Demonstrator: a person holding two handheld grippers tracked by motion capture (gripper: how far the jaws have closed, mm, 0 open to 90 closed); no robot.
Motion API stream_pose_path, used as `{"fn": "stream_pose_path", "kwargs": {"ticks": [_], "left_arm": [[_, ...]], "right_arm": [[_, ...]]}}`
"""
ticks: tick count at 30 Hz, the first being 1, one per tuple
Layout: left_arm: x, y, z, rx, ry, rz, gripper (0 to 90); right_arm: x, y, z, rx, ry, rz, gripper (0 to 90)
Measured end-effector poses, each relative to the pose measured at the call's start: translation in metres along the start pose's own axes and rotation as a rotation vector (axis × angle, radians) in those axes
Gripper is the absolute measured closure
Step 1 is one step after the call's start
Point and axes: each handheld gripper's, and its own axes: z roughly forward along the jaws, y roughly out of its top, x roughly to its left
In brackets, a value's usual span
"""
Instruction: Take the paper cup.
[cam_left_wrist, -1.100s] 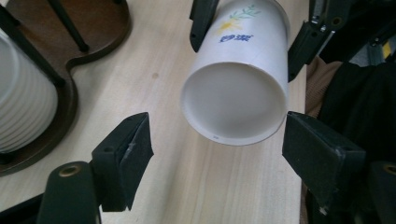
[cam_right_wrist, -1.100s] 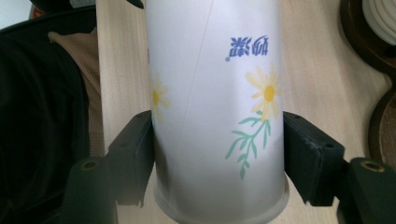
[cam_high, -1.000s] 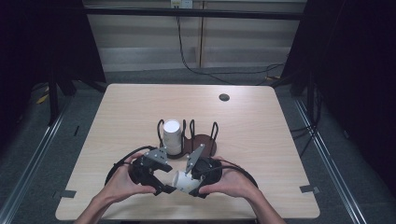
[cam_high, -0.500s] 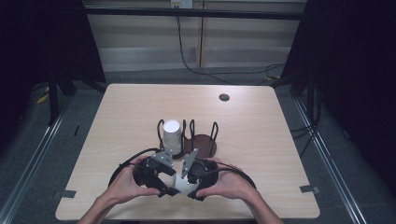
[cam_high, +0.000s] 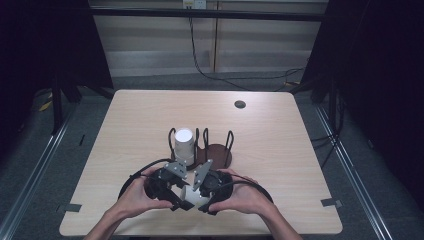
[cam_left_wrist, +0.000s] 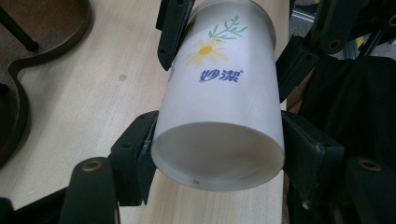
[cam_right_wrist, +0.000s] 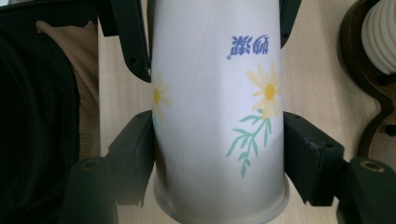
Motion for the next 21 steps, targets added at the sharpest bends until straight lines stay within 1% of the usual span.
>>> {"fn": "stream_pose_path", "kwargs": {"ticks": [6,7,9,14,15,18,20,21], "left_arm": [[-0.0001,-0.0003,0.0018,0.002,-0.013,-0.006,33.6],[-0.0002,-0.0004,0.0018,-0.001,-0.008,-0.006,33.7],[-0.0001,-0.0004,0.0022,0.002,-0.014,-0.013,33.7],[0.0004,-0.0008,0.0010,0.002,-0.022,-0.011,35.0],[0.0006,-0.0010,0.0006,0.006,-0.027,-0.011,35.5],[-0.0014,-0.0012,0.0011,0.010,-0.012,-0.005,37.1],[-0.0012,-0.0012,0.0009,0.010,-0.014,-0.007,37.4],[-0.0004,-0.0013,0.0003,0.009,-0.022,-0.008,37.5]], "right_arm": [[0.0014,0.0011,0.0017,0.001,0.004,-0.002,32.3],[0.0016,0.0012,0.0020,0.003,0.006,-0.007,32.3],[0.0019,0.0012,0.0024,0.002,0.003,-0.005,32.4],[0.0022,0.0011,0.0023,0.000,0.011,-0.006,32.5],[0.0019,0.0010,0.0023,-0.003,0.015,-0.006,32.4],[0.0011,0.0007,0.0024,-0.008,0.027,-0.001,32.3],[0.0006,-0.0001,0.0030,-0.013,0.036,0.005,32.0],[-0.0001,-0.0004,0.0030,-0.017,0.038,0.002,31.7]]}}
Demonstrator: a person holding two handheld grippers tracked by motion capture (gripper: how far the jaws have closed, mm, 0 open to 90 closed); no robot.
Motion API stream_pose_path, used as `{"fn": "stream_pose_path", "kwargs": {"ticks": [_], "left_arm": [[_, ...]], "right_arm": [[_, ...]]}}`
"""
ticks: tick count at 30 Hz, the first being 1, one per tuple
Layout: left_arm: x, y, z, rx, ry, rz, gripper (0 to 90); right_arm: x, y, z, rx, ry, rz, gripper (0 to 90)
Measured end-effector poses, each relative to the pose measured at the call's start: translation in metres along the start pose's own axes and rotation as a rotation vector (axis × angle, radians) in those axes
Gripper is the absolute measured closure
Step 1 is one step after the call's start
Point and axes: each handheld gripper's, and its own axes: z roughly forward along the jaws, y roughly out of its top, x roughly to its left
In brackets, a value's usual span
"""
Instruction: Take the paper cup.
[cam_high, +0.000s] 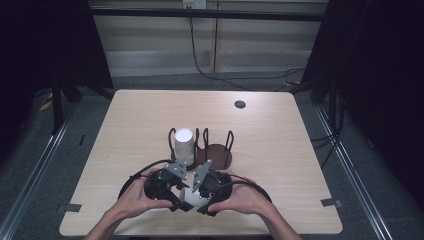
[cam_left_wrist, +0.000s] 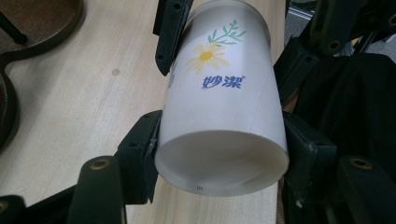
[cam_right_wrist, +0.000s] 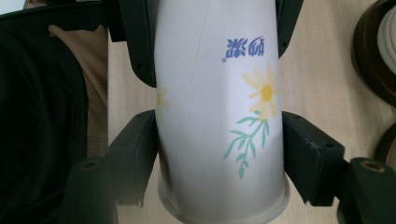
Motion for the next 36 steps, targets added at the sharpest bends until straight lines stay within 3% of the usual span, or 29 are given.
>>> {"fn": "stream_pose_path", "kwargs": {"ticks": [5,19,25,30,36], "left_arm": [[0.001,0.000,-0.003,-0.018,-0.010,-0.002,37.5],[0.001,-0.002,-0.006,-0.046,0.024,0.010,37.0],[0.000,-0.006,-0.007,-0.056,0.029,-0.001,37.0],[0.005,-0.018,-0.007,-0.055,0.043,-0.020,36.9],[0.006,-0.024,-0.011,-0.081,0.043,-0.035,36.8]], "right_arm": [[-0.001,-0.002,-0.004,-0.028,0.008,0.003,30.1],[-0.008,-0.007,-0.005,-0.112,-0.005,0.017,17.0],[-0.013,-0.011,-0.011,-0.161,-0.021,0.070,15.6],[-0.016,-0.016,-0.009,-0.160,0.004,0.107,15.9],[-0.019,-0.022,-0.012,-0.205,0.019,0.145,14.5]]}}
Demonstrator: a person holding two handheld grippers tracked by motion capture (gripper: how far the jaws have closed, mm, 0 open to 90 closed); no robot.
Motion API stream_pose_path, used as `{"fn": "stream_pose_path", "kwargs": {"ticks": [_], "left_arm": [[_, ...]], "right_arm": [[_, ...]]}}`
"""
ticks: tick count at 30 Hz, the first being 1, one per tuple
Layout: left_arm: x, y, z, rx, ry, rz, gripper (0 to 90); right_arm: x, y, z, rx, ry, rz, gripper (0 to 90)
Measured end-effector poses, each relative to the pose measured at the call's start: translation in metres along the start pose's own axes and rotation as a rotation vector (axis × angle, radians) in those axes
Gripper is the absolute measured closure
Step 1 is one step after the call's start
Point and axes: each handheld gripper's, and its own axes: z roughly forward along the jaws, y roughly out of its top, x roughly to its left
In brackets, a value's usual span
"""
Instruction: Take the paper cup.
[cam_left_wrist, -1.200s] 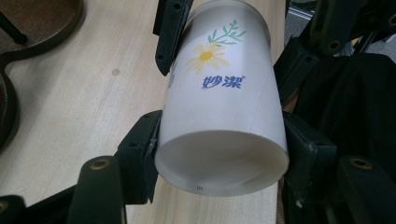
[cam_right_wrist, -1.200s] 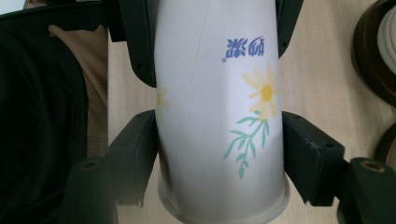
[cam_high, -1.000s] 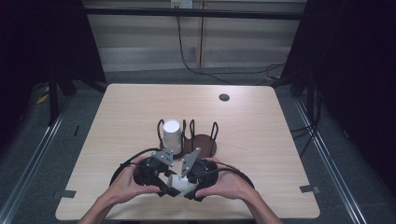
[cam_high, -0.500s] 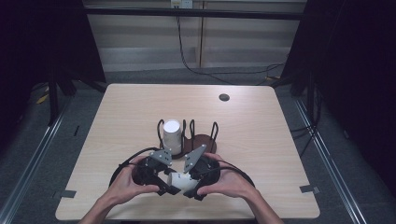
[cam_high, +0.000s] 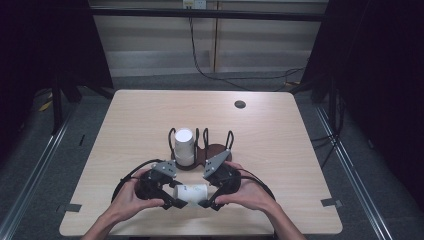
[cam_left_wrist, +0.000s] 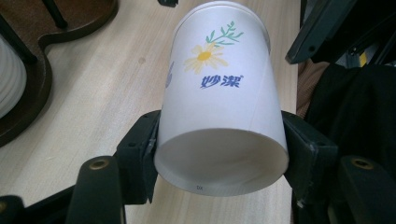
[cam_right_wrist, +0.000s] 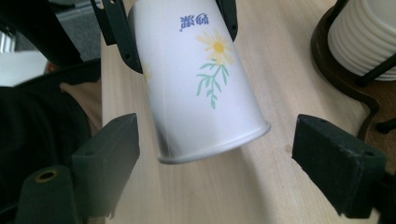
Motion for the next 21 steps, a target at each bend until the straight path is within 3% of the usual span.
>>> {"fn": "stream_pose_path", "kwargs": {"ticks": [7,8,9,11,17,21], "left_arm": [[-0.001,-0.005,-0.006,-0.029,-0.013,0.002,36.6],[-0.002,-0.006,-0.006,-0.041,-0.003,-0.015,36.6],[0.000,-0.006,-0.008,-0.025,-0.005,0.000,36.7],[0.000,-0.007,-0.010,-0.044,0.002,-0.007,36.7],[0.002,-0.010,-0.016,-0.066,0.007,-0.023,36.6],[0.003,-0.012,-0.019,-0.088,0.015,-0.035,36.7]], "right_arm": [[0.000,-0.009,-0.009,-0.052,-0.015,0.032,14.3],[0.000,-0.010,-0.011,-0.060,-0.007,0.043,14.3],[0.000,-0.012,-0.012,-0.076,0.002,0.055,14.1],[0.000,-0.015,-0.015,-0.111,0.025,0.078,14.0],[-0.002,-0.024,-0.017,-0.152,0.003,0.114,14.0],[-0.002,-0.027,-0.020,-0.227,-0.023,0.117,14.5]]}}
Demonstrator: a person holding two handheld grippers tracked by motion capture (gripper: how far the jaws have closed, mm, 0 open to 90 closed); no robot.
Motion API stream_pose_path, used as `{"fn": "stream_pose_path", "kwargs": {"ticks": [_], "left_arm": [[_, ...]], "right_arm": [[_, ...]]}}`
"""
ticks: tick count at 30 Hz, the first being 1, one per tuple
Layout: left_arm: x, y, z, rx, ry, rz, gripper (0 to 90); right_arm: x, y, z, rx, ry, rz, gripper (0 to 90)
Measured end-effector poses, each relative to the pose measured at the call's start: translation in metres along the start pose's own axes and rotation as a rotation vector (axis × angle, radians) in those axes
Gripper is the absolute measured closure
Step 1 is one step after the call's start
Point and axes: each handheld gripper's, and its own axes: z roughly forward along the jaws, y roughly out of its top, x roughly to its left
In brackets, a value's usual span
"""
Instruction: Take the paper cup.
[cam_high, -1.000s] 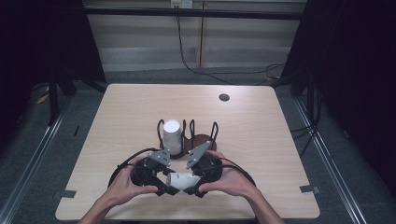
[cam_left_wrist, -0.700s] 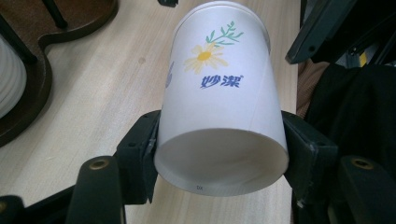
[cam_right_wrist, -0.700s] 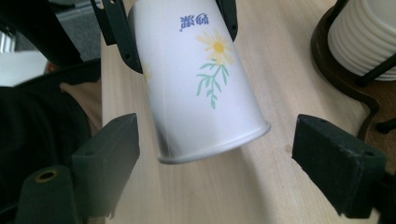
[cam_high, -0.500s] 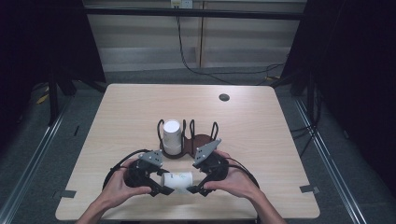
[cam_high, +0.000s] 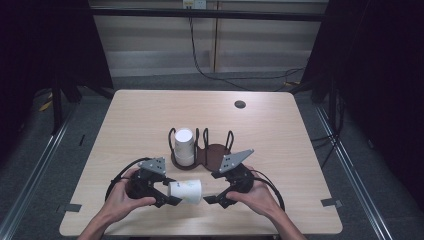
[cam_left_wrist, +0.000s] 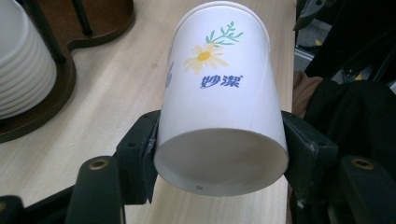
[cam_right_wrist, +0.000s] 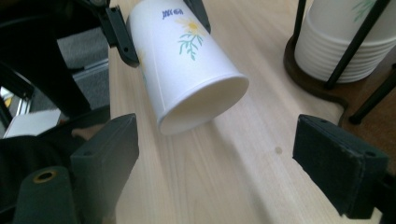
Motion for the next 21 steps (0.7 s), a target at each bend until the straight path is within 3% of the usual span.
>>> {"fn": "stream_pose_path", "kwargs": {"ticks": [5,12,21], "left_arm": [[0.000,-0.001,-0.003,-0.026,0.009,0.003,36.7],[0.000,-0.002,0.000,-0.061,0.016,-0.008,36.7],[-0.004,-0.003,-0.004,-0.117,0.033,0.015,36.7]], "right_arm": [[-0.001,-0.006,0.000,-0.051,-0.003,0.023,14.7],[-0.005,-0.012,-0.007,-0.156,0.029,0.067,14.6],[-0.005,-0.015,-0.006,-0.189,0.025,0.066,14.6]]}}
